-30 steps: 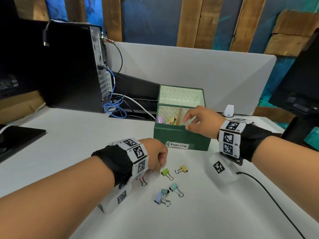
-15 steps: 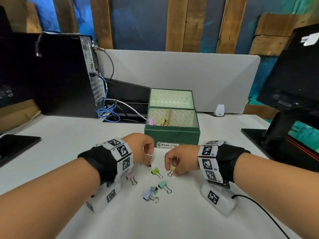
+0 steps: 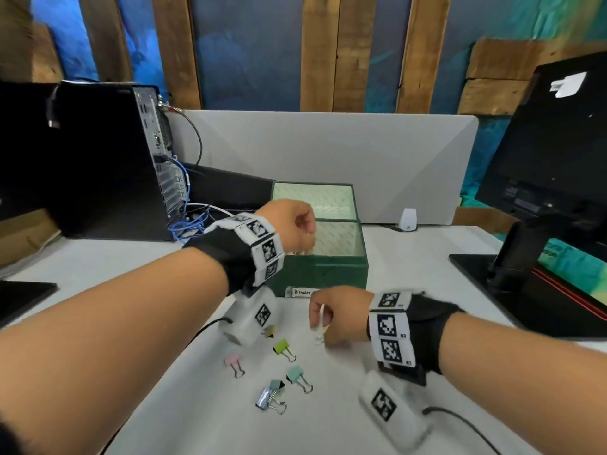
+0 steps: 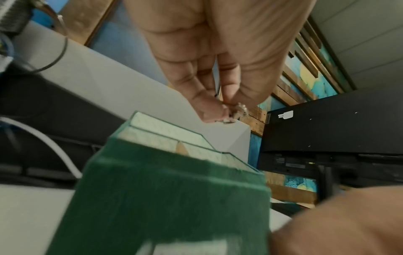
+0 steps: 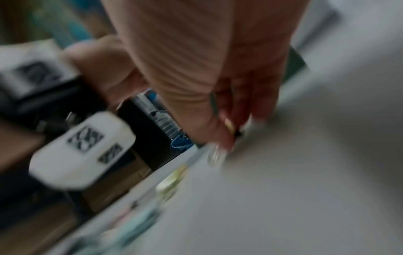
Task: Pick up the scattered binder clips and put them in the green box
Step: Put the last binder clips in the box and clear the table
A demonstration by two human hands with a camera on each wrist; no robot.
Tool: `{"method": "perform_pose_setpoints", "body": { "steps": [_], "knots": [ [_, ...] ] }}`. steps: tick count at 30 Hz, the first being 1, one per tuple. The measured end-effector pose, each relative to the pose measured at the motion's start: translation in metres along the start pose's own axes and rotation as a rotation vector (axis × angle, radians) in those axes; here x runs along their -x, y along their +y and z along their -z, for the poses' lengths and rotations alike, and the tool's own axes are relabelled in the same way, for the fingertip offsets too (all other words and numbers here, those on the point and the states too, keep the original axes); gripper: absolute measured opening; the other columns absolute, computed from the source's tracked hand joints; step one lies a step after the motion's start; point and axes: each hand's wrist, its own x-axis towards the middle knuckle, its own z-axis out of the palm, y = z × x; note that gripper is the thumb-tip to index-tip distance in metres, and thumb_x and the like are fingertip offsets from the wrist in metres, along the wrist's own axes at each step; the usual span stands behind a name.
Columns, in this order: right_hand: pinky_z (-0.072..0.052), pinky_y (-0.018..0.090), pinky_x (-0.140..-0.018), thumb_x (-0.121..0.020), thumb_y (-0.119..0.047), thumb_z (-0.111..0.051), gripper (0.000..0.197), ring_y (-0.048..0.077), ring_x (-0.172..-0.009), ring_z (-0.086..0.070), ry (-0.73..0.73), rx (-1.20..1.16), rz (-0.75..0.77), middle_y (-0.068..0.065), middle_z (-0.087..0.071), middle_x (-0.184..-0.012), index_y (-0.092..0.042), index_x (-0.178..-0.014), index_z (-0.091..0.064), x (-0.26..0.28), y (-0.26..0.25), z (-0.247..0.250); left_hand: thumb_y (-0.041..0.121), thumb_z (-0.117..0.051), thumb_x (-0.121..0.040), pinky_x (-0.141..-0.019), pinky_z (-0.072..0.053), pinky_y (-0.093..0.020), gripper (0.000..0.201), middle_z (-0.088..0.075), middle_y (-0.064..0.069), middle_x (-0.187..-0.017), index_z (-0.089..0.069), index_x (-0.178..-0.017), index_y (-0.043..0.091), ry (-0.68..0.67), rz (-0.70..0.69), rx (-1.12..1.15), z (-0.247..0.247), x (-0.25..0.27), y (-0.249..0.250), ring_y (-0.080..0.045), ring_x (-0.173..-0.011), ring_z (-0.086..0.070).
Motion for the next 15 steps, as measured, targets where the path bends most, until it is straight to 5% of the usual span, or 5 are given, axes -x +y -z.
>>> {"method": "perform_pose_setpoints", "body": {
  "steps": [4, 8, 10, 12, 15],
  "knots": [
    [-0.039, 0.018, -0.052, -0.076, -0.006, -0.067, 0.022, 0.007, -0.054, -0.045, -0.116, 0.114, -0.046, -0.008, -0.052, -0.075, -0.023, -0.089, -0.061, -0.002, 0.0, 0.018, 0.011, -0.065, -0.075, -0.073, -0.052, -0.028, 0.015, -0.065, 0.003, -0.089, -0.063, -0.088, 0.018, -0.005, 0.017, -0.018, 0.005, -0.031, 0.011, -0.015, -0.073, -0.058],
    [-0.033, 0.016, -0.05, -0.082, -0.012, -0.064, 0.025, 0.011, -0.061, -0.047, -0.176, 0.275, -0.069, -0.003, -0.055, -0.085, -0.013, -0.107, -0.065, -0.006, -0.001, 0.016, 0.01, -0.064, -0.075, -0.079, -0.056, -0.031, 0.013, -0.064, 0.003, -0.086, -0.063, -0.086, 0.018, -0.014, 0.022, -0.062, -0.006, -0.053, 0.017, -0.017, -0.077, -0.061],
    [-0.034, 0.016, -0.052, -0.083, -0.015, -0.064, 0.01, 0.016, -0.076, -0.052, -0.167, 0.291, -0.084, -0.002, -0.059, -0.085, -0.019, -0.091, -0.067, -0.01, 0.003, 0.016, 0.01, -0.063, -0.077, -0.078, -0.054, -0.03, 0.014, -0.062, 0.004, -0.085, -0.058, -0.075, 0.022, -0.038, 0.011, -0.069, -0.016, -0.061, 0.018, -0.017, -0.077, -0.06],
    [-0.037, 0.016, -0.051, -0.081, -0.016, -0.067, 0.015, 0.015, -0.076, -0.053, -0.155, 0.251, -0.097, -0.005, -0.057, -0.076, -0.025, -0.072, -0.059, -0.011, 0.007, 0.018, 0.013, -0.062, -0.082, -0.076, -0.051, -0.027, 0.01, -0.064, 0.003, -0.088, -0.061, -0.078, 0.022, -0.074, 0.001, -0.058, -0.027, -0.063, 0.017, -0.014, -0.076, -0.059],
    [-0.043, 0.013, -0.058, -0.083, -0.017, -0.064, 0.003, 0.011, -0.067, -0.052, -0.112, 0.227, -0.087, 0.0, -0.063, -0.084, -0.019, -0.08, -0.065, -0.011, 0.007, 0.038, 0.023, -0.061, -0.087, -0.082, -0.046, -0.025, 0.017, -0.065, 0.0, -0.101, -0.067, -0.101, 0.017, -0.064, -0.036, -0.006, -0.035, -0.061, 0.009, -0.018, -0.096, -0.062]
  ]
}}
